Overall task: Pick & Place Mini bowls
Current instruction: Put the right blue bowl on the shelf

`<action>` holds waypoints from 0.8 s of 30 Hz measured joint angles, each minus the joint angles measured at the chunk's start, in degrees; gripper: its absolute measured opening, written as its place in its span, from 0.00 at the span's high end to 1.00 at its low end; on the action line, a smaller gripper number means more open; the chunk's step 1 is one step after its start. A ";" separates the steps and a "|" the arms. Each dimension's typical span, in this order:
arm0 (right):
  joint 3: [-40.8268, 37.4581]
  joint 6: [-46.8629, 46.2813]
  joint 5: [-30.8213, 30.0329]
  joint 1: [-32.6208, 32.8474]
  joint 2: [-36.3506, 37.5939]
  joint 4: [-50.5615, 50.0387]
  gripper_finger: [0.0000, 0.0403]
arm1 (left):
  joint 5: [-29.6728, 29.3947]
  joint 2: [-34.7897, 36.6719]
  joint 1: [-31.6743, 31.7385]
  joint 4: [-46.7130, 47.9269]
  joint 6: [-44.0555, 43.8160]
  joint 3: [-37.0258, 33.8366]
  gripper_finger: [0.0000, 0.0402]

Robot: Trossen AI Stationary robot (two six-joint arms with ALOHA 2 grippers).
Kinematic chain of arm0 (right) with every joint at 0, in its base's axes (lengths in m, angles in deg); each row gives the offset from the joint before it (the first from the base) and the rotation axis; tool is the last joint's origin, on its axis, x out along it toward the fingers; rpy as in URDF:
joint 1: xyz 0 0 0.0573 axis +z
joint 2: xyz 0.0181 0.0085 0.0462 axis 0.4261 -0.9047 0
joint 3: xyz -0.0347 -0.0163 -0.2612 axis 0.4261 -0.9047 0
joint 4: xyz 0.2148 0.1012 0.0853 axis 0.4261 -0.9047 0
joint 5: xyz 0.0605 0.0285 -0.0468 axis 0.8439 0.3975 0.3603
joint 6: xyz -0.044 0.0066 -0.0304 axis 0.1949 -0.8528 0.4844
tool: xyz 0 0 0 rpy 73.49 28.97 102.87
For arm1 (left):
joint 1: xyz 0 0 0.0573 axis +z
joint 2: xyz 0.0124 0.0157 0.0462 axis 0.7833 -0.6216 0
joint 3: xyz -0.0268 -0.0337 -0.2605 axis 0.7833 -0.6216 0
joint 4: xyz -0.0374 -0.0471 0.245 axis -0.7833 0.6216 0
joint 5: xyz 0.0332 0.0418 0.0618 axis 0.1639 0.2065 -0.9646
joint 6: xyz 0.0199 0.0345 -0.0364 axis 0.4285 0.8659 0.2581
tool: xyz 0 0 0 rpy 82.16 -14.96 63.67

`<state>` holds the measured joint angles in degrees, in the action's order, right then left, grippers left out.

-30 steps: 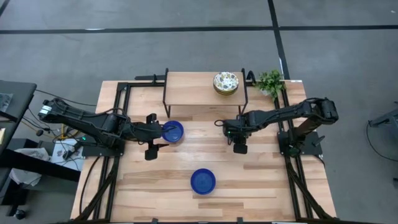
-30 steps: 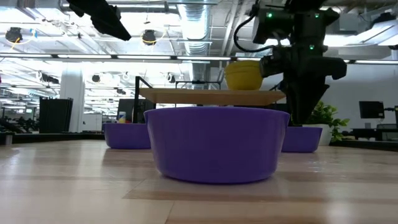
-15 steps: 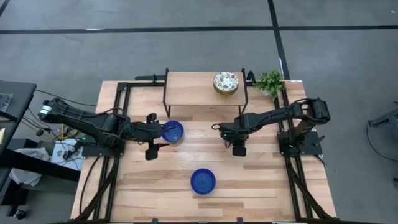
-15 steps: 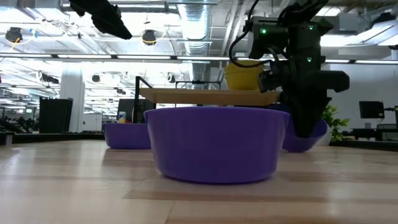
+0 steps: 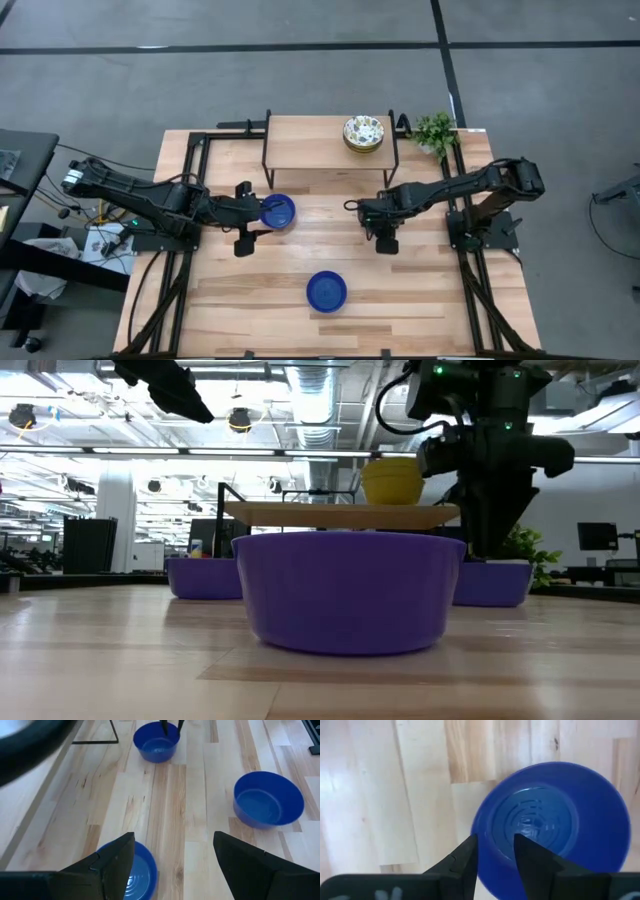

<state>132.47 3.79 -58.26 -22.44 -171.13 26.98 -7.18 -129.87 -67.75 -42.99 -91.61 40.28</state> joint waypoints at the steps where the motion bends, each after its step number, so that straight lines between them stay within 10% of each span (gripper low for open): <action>1: -0.01 0.06 0.49 0.20 0.00 -0.03 0.71 | -0.01 0.02 0.00 -0.06 0.00 0.00 0.33; 24: 0.01 -0.06 5.22 1.57 -0.85 0.83 0.71 | 0.00 0.00 0.00 -0.09 0.00 0.00 0.33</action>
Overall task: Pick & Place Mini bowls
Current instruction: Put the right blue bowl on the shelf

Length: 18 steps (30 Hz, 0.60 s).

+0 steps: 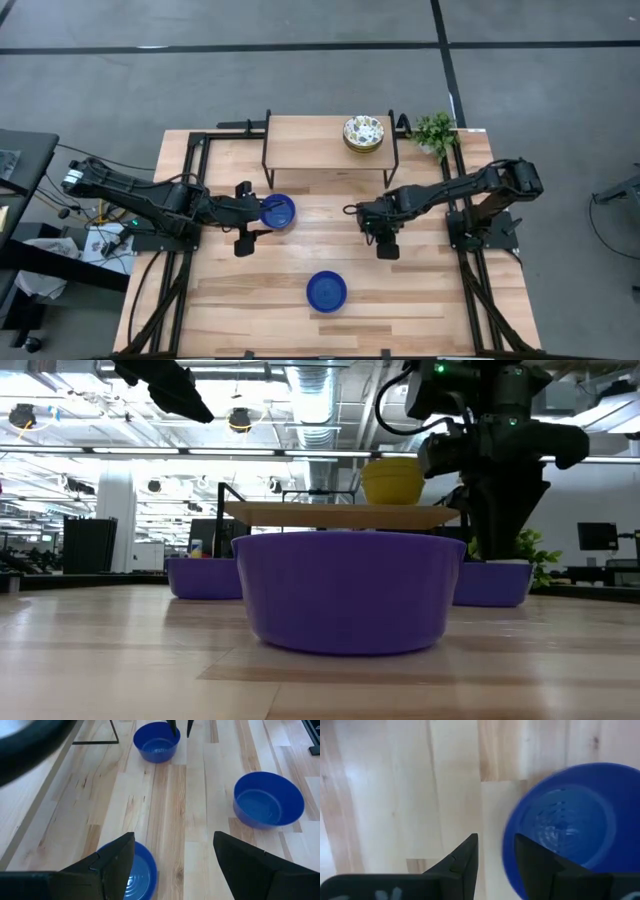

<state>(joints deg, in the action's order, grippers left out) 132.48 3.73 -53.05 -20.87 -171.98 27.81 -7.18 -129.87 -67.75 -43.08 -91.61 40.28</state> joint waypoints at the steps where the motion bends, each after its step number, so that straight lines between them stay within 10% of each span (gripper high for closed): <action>1: 0.00 0.02 -0.03 0.27 -0.09 0.01 0.71 | 0.00 0.01 0.00 -0.01 0.00 0.00 0.33; 18: -0.13 1.15 -2.13 0.77 -3.63 0.00 0.77 | 0.00 0.01 0.00 -0.35 0.00 0.00 0.33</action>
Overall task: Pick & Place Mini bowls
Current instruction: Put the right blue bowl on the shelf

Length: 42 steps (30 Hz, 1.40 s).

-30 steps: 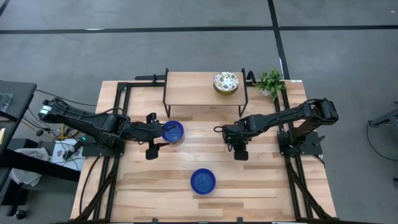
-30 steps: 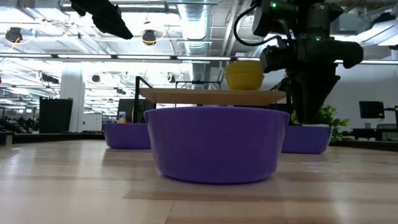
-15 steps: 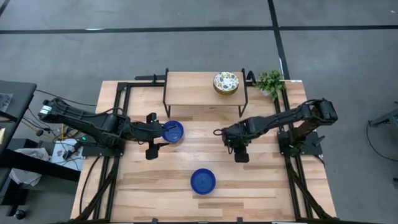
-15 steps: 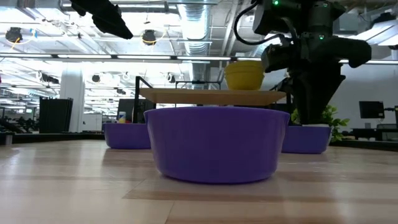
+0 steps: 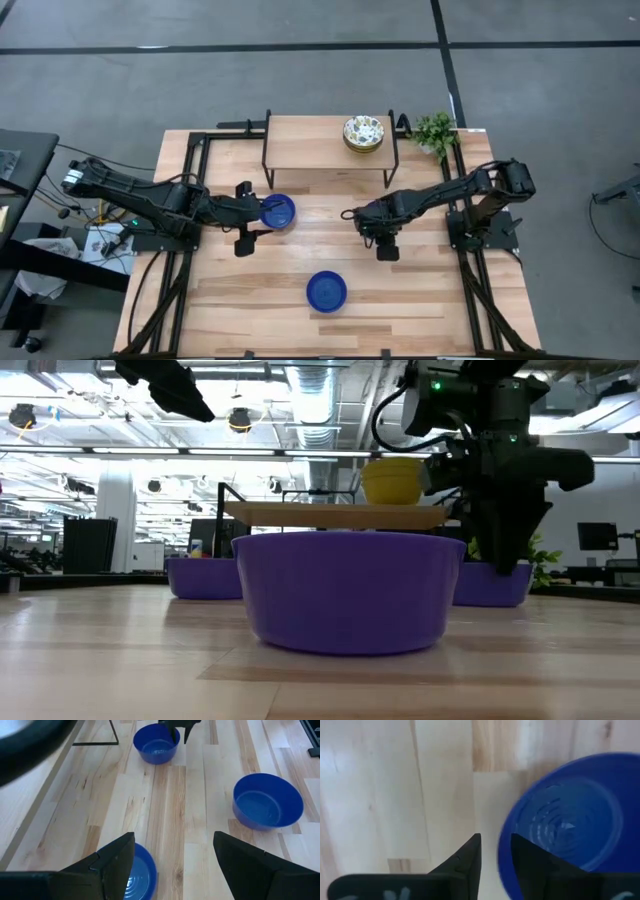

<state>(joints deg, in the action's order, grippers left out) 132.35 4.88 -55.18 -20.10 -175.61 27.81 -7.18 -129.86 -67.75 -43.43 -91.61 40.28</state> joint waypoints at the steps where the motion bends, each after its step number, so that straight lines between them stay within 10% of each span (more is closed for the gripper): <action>1: 0.00 -0.10 0.09 0.13 -0.25 0.36 0.77 | 0.00 0.01 0.00 -0.16 -0.02 0.00 0.33; 13: 0.02 -1.56 -0.75 0.51 0.13 0.72 0.98 | 0.00 0.01 0.00 -0.98 0.00 0.00 0.33; 42: 26.09 4.50 -6.62 8.23 0.11 -6.37 1.00 | 0.03 -3.52 0.00 -4.87 0.06 0.00 0.33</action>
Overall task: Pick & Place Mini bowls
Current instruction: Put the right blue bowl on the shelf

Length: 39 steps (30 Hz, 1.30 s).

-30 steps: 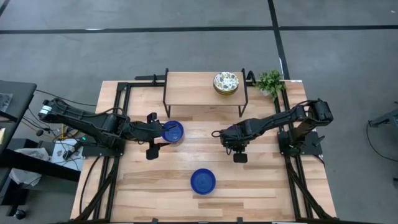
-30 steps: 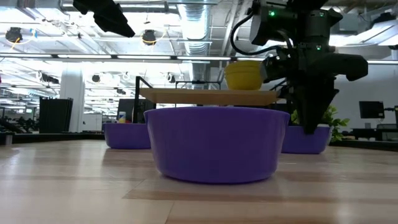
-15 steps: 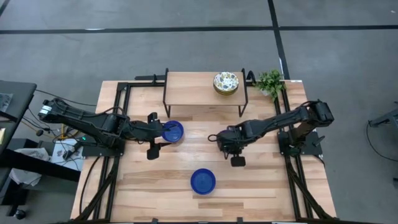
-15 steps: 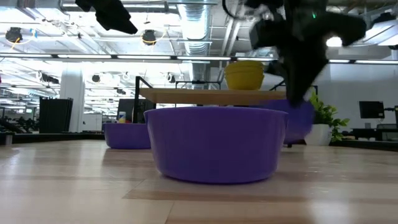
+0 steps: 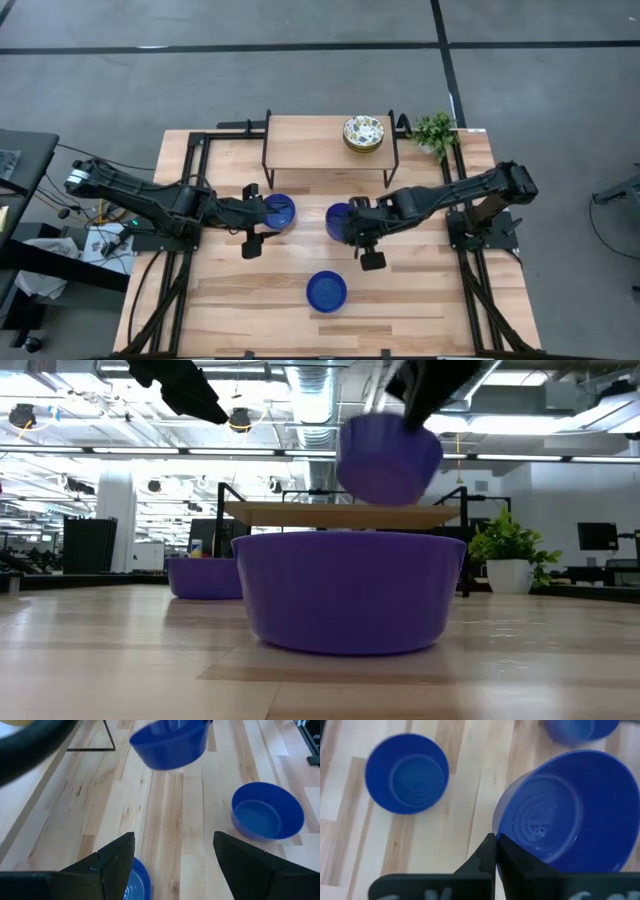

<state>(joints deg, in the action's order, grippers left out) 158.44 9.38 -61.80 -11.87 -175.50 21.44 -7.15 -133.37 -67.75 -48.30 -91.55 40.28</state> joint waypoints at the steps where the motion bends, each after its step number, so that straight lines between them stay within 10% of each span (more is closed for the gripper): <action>1: 0.86 0.21 -0.54 0.50 0.00 -0.48 1.00 | -0.01 -0.24 0.00 -0.13 0.46 0.00 0.33; 20: 16.72 14.62 -5.76 5.25 -10.24 -6.02 1.00 | 1.47 -0.60 -0.72 -21.46 28.30 0.04 0.33; 39: 36.86 19.92 3.12 0.37 -19.00 -24.74 1.00 | -2.34 -1.43 -3.38 -12.35 31.58 0.04 0.33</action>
<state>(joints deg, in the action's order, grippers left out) 195.30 29.30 -58.68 -11.51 -194.50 -3.30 -9.49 -134.81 -71.13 -60.65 -59.97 40.33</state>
